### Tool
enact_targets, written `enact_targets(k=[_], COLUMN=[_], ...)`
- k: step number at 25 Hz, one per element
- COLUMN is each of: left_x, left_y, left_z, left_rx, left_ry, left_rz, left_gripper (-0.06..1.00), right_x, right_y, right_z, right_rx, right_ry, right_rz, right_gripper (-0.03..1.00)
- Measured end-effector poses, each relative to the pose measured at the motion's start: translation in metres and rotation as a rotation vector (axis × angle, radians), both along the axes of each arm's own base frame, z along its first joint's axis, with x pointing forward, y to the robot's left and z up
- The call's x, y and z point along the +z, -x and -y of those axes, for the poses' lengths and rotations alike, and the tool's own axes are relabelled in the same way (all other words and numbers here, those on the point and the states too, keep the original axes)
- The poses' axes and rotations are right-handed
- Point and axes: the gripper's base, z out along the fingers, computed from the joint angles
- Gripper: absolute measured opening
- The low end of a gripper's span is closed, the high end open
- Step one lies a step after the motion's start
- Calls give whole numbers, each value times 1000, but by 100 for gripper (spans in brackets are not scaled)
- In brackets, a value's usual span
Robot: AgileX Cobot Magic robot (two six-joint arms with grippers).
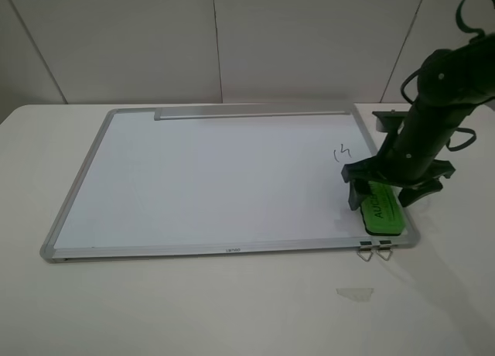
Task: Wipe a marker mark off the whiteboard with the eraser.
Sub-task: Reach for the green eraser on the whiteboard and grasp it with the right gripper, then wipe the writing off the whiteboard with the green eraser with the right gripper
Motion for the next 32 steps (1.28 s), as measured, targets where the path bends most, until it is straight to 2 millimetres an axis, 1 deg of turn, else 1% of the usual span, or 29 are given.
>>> enact_targets(k=[4, 9, 15, 16, 18, 20, 21, 30, 32], left_x=[0, 0, 0, 0, 0, 0, 0, 0, 0], left_y=[0, 0, 0, 0, 0, 0, 0, 0, 0], left_z=[0, 0, 0, 0, 0, 0, 0, 0, 0], left_rx=[0, 0, 0, 0, 0, 0, 0, 0, 0], left_ry=[0, 0, 0, 0, 0, 0, 0, 0, 0], left_rz=[0, 0, 0, 0, 0, 0, 0, 0, 0], left_gripper=[68, 68, 68, 68, 68, 68, 68, 68, 68], right_x=[-3, -17, -18, -18, -18, -18, -18, -19, -16], right_y=[-6, -5, -5, -5, -3, -1, -1, 0, -2], right_z=[-2, -3, -2, -2, -1, -1, -1, 0, 0], right_rx=[-35, -48, -43, -41, -38, -33, -34, -26, -11], right_ry=[-10, -8, -1, 1, 8, 17, 18, 27, 32], right_rz=[-2, -54, -65, -68, -87, -107, -111, -119, -125], right_gripper=[83, 83, 82, 81, 76, 64, 61, 61, 61])
